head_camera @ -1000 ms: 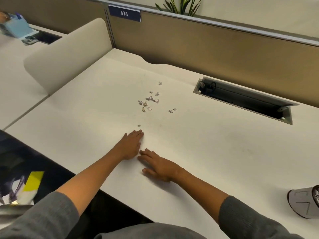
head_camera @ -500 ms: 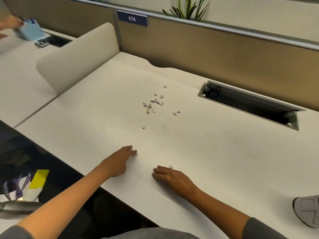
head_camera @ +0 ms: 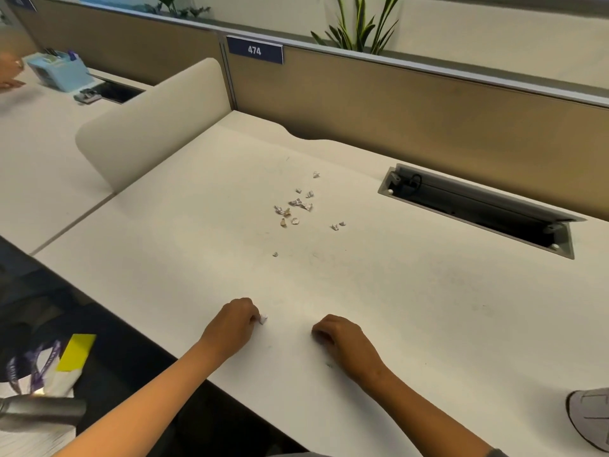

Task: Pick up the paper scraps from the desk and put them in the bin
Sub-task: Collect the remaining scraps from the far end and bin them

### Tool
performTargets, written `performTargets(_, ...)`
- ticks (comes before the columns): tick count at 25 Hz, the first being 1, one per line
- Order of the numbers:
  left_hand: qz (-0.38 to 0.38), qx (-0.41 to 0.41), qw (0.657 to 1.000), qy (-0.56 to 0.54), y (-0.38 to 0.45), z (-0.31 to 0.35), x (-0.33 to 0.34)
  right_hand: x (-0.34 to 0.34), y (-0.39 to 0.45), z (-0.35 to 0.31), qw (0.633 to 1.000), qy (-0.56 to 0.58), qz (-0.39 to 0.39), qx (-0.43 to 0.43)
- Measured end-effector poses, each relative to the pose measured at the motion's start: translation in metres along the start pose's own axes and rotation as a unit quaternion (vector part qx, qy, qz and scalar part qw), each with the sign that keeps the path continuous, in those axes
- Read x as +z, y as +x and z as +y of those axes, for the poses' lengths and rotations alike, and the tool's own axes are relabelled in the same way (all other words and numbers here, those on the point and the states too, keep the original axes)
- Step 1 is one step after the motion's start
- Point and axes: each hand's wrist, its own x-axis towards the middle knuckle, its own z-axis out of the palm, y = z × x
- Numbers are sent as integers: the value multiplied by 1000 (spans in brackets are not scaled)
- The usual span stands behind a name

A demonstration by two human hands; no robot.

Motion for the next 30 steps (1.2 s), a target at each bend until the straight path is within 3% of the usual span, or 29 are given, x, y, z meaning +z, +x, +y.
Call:
performTargets(2,3,-28,999,-46,2,12,-4,-8,1,2,968,214,40,126)
performTargets(4,-4,-32,997,-76,6,30,-4,-15,2,7,894,394,54,207)
performTargets(8,-15,15,993,-118,15,79,-4,-26,4,8,634,707,24,311)
performTargets(10,-19,41,990,-134,18,103,-4,-29,2,6,559,761,8,329)
performTargets(13,-33,78,983,-161,20,136,0,-31,0,6,514,795,10,322)
performTargets(17,-58,105,972,-203,16,158,9,-33,1,9,502,804,48,314)
performTargets(22,-13,88,963,-253,26,146,14,-37,1,12,441,824,97,342)
performTargets(26,48,68,984,-160,55,104,12,-42,1,11,417,830,116,350)
performTargets(30,-4,-11,999,-37,87,66,9,-42,0,14,419,825,130,356)
